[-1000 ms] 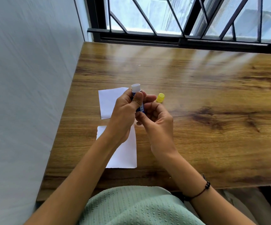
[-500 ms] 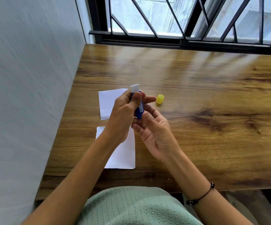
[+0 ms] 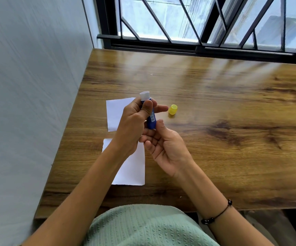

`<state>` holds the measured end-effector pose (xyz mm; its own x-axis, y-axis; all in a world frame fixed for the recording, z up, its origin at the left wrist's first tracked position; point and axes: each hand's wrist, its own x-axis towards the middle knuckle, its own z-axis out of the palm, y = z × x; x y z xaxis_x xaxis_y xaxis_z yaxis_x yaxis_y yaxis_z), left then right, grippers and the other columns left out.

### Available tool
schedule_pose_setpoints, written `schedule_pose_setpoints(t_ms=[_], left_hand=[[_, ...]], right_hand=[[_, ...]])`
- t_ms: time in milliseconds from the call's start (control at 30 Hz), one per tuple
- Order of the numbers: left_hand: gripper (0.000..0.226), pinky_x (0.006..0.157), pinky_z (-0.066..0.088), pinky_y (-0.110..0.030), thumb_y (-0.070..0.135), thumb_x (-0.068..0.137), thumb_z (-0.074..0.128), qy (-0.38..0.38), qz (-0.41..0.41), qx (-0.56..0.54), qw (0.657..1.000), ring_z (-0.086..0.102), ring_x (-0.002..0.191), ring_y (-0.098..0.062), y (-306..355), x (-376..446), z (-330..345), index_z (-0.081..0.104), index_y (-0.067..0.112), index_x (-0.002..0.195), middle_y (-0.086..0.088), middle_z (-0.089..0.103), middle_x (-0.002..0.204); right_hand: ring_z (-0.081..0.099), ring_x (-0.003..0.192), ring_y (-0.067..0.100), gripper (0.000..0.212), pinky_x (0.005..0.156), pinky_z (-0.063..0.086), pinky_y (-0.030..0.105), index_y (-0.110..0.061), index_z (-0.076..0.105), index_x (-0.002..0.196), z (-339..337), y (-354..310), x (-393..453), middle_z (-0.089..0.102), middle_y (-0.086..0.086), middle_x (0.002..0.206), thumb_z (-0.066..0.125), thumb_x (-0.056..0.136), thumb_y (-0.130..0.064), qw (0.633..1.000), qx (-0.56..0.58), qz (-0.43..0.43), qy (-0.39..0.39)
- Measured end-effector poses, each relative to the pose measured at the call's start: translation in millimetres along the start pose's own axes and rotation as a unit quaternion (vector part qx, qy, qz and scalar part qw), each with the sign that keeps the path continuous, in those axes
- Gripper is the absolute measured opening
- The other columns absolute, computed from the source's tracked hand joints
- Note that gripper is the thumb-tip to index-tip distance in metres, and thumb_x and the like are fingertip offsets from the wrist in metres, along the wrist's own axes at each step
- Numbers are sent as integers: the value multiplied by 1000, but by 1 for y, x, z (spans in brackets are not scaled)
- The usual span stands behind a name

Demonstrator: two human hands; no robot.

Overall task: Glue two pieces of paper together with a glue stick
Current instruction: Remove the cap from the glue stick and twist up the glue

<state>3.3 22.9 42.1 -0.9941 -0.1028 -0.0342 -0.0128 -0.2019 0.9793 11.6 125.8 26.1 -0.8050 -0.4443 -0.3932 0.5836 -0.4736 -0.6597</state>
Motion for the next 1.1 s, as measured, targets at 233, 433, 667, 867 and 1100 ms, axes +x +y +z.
schedule_pose_setpoints(t_ms=[233, 433, 667, 867, 1100], left_hand=[[21, 71, 55, -32, 22, 97, 36, 4, 20, 43, 999, 66, 89, -21, 3, -1, -3, 51, 18, 83, -2, 70, 95], [20, 86, 51, -31, 19, 96, 37, 9, 22, 48, 999, 65, 93, -18, 5, -2, -2, 51, 17, 83, 0, 70, 92], [21, 76, 55, -33, 22, 97, 36, 8, 22, 53, 998, 65, 90, -19, 4, -1, -6, 52, 19, 82, 4, 70, 91], [21, 80, 53, -25, 20, 96, 38, 6, 29, 44, 999, 66, 86, -10, 4, -1, -4, 52, 19, 82, 3, 70, 90], [21, 80, 54, -34, 21, 96, 37, 12, 26, 50, 998, 66, 90, -18, 3, -3, -6, 52, 18, 81, 2, 70, 91]], right_hand=[[68, 58, 14, 15, 52, 55, 18, -5, 55, 103, 4, 3, 0, 72, 7, 67, 48, 90, -5, 999, 36, -15, -19], [69, 60, 15, 22, 53, 56, 20, -4, 62, 94, 5, 4, 0, 72, 8, 66, 45, 92, -19, 999, 34, -9, 2], [69, 61, 14, 18, 56, 57, 21, -8, 53, 107, 6, 4, 0, 73, 5, 72, 47, 90, -8, 999, 18, -22, -24], [69, 59, 15, 20, 54, 56, 20, -5, 62, 93, 6, 7, 2, 71, 8, 65, 49, 88, -19, 998, 65, 5, -3], [70, 65, 16, 29, 59, 58, 22, -5, 59, 104, 7, 7, 0, 72, 9, 73, 57, 77, -18, 998, 57, -1, -13]])
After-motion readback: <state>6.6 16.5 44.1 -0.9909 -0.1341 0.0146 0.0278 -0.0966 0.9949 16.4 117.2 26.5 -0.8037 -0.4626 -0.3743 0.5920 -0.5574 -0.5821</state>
